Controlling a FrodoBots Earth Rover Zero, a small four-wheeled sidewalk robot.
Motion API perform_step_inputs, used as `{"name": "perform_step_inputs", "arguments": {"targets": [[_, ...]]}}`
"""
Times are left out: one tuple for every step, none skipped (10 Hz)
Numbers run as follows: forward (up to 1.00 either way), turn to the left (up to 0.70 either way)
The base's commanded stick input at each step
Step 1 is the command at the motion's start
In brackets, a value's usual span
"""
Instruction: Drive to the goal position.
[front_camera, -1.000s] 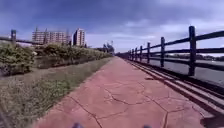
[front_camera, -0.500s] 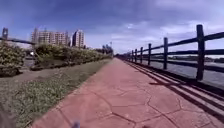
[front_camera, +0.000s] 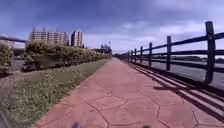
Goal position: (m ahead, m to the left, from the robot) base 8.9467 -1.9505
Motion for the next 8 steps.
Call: {"name": "perform_step_inputs", "arguments": {"targets": [[0.7,0.0],[0.7,0.0],[0.7,0.0],[0.7,0.0],[0.7,0.0],[0.7,0.0],[0.7,0.0],[0.7,0.0]]}}
